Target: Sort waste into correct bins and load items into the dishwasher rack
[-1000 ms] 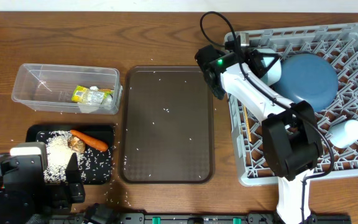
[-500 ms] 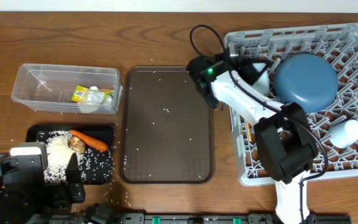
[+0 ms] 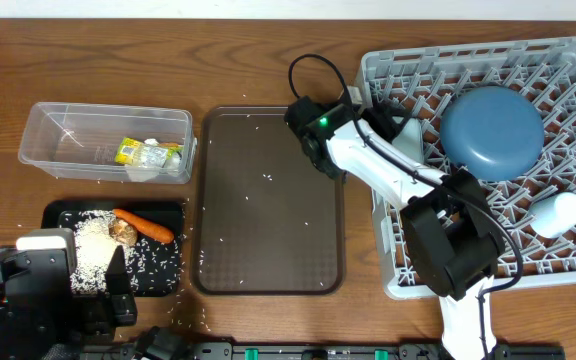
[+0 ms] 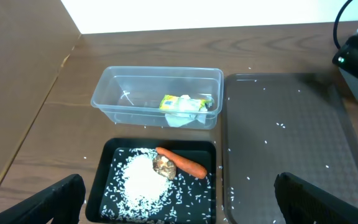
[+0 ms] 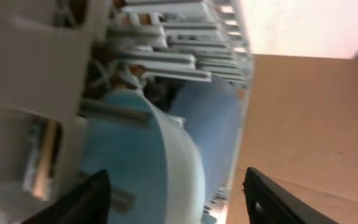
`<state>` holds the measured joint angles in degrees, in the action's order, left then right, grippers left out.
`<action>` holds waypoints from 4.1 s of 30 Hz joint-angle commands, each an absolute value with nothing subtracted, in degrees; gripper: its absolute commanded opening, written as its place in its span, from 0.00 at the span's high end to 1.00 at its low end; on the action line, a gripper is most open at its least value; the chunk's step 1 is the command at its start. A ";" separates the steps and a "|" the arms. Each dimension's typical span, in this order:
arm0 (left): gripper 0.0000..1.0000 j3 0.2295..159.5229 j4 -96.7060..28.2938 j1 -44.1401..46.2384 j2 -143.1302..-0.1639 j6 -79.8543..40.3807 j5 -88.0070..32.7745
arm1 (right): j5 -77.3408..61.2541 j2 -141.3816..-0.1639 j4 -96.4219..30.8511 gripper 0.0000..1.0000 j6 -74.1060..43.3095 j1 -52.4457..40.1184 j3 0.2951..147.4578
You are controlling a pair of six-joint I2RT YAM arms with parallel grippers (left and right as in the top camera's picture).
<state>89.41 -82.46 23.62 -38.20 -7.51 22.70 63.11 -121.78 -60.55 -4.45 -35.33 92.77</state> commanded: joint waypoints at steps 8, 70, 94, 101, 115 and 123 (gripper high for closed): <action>0.02 89.91 -82.52 23.27 -38.30 -7.97 23.22 | 30.00 -117.60 -65.04 0.32 -2.26 -36.84 107.46; 0.02 89.91 -82.52 23.27 -38.28 -7.97 23.20 | 8.10 -18.98 -38.41 0.01 0.05 -3.95 35.68; 0.02 89.91 -82.52 23.27 -38.28 -7.97 23.22 | 1.43 -0.38 -4.25 0.01 -1.65 0.58 0.32; 0.02 89.91 -82.52 23.27 -38.28 -7.97 23.20 | 1.45 -0.38 -4.12 0.01 -1.65 0.58 0.32; 0.02 89.91 -82.52 23.27 -38.30 -7.97 23.20 | 1.43 -0.38 -4.12 0.01 -1.65 0.58 0.32; 0.02 89.86 -82.52 23.27 -38.28 -7.97 23.20 | 1.43 -0.38 -4.12 0.01 -1.65 0.58 0.32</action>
